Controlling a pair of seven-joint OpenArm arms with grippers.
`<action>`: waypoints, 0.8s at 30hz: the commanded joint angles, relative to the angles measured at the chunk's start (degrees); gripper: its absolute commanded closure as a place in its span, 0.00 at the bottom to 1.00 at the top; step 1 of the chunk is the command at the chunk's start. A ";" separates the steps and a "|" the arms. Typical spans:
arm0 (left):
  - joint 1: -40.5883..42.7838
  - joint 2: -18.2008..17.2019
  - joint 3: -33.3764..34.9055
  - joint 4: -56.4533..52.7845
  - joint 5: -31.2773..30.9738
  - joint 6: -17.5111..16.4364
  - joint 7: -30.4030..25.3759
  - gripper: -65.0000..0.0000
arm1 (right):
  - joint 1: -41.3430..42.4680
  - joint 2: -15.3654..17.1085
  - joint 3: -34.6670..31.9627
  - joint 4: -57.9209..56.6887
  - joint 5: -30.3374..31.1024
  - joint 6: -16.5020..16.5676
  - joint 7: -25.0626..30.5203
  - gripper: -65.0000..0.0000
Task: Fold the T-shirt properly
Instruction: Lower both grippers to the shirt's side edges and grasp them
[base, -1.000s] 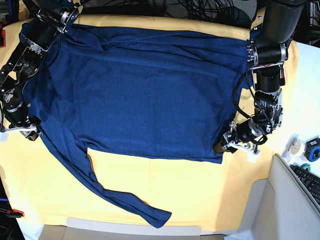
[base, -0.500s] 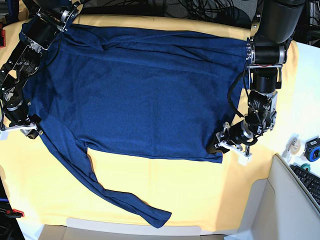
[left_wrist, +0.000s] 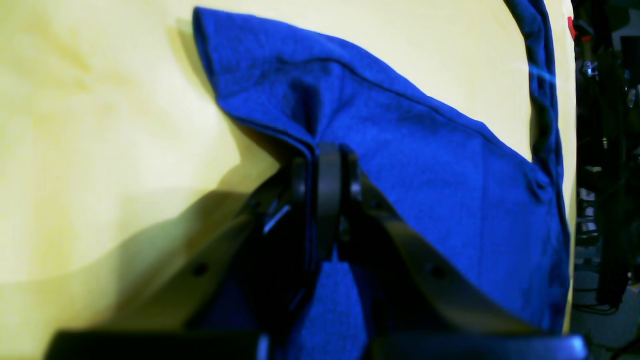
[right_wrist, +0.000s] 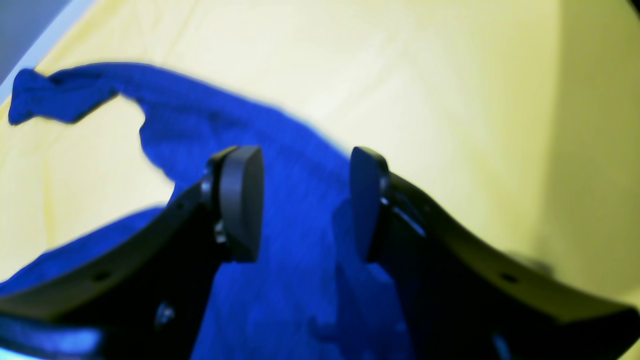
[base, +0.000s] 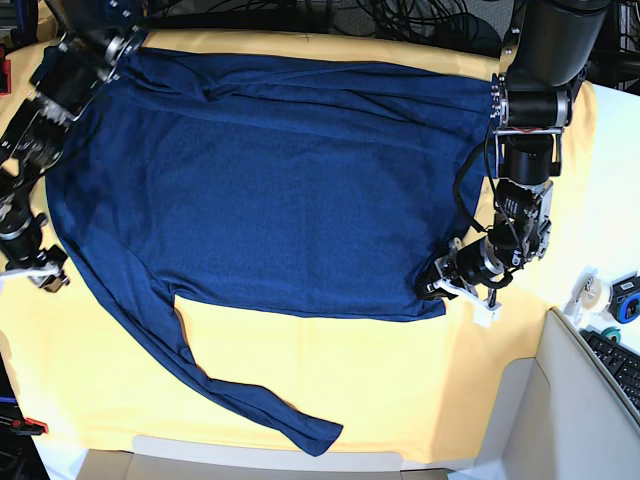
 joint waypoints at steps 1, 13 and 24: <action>-1.96 -0.44 -0.01 0.85 -0.63 -0.42 -0.58 1.00 | 3.11 1.86 0.03 -3.02 0.51 2.43 0.74 0.59; -1.96 -0.44 0.08 0.85 -0.63 -0.42 -0.58 1.00 | 17.62 7.14 -22.30 -39.50 -14.52 16.32 18.85 0.59; -1.96 -0.44 1.66 0.85 -0.55 -0.42 -0.49 1.00 | 17.44 9.25 -21.86 -42.05 -14.26 16.32 20.78 0.59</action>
